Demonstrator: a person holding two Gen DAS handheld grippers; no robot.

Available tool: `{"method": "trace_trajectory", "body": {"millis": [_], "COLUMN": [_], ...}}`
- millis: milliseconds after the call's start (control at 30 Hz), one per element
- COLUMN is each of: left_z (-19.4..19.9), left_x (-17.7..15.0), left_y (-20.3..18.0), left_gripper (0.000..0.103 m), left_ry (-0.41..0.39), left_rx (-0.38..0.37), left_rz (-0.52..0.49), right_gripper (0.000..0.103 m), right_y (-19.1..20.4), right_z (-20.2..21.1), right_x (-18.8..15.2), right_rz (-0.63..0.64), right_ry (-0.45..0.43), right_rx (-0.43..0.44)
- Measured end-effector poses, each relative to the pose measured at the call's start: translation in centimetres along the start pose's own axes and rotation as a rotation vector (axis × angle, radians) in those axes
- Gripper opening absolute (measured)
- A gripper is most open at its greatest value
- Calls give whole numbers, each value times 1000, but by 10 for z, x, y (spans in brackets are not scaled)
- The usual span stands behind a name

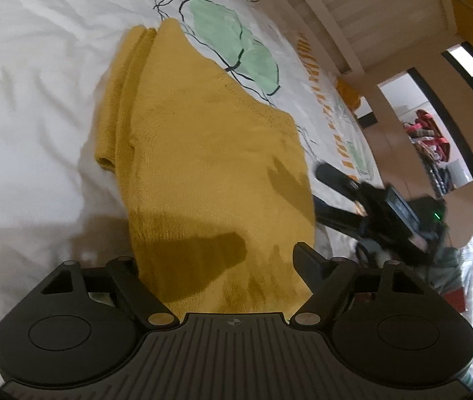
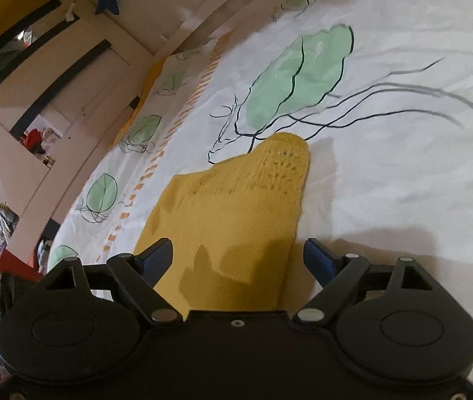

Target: Fold small clothes

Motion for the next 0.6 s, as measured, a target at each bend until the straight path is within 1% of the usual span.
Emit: {"method": "trace_trajectory", "body": {"millis": [33, 100, 167, 200, 233, 267, 333, 400, 433, 467, 500, 533, 600], "left_z": [-1, -4, -12, -15, -17, -19, -18, -15, -12, -11, -8, -6, -2], "left_x": [0, 0, 0, 0, 0, 1, 1, -2, -3, -4, -4, -4, -5], "left_y": [-1, -4, -4, -4, -4, -3, 3, 10, 11, 9, 7, 4, 3], "left_gripper": [78, 73, 64, 60, 49, 35, 21, 19, 18, 17, 16, 16, 16], "left_ry": [0, 9, 40, 43, 40, 37, 37, 43, 40, 36, 25, 18, 19], "left_rx": [-7, -34, -64, -64, -56, -41, -15, -27, -23, -14, -13, -25, -69], "left_rz": [-4, -6, 7, 11, 10, 13, 43, 87, 88, 75, 59, 58, 93], "right_gripper": [87, 87, 93, 94, 96, 96, 96, 93, 82, 60, 45, 41, 40], "right_y": [-4, -8, -9, -9, -9, -10, -10, -9, -10, -10, -11, -12, -7], "right_z": [-5, -14, -21, -24, -27, -30, -31, -29, -27, -26, -25, -24, -19], "right_x": [2, 5, 8, 10, 12, 13, 14, 13, 12, 11, 11, 10, 8], "right_rz": [-7, -14, -16, -16, -16, -16, -18, -18, -14, -13, -17, -24, -26], "right_ry": [2, 4, 8, 10, 14, 20, 26, 28, 32, 41, 60, 69, 49], "right_rx": [11, 36, 56, 68, 77, 84, 90, 100, 91, 62, 28, 23, 22]}}
Point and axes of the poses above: each gripper's, at about its wrist camera, not at the fingertips, and z roughly against the way its jaws point, y to its left, x to its top, the point moved 1 cm from there along -z, roughly the way its jaws point, and after that the axes turned 15 degrees about x, right-handed, at the moved point
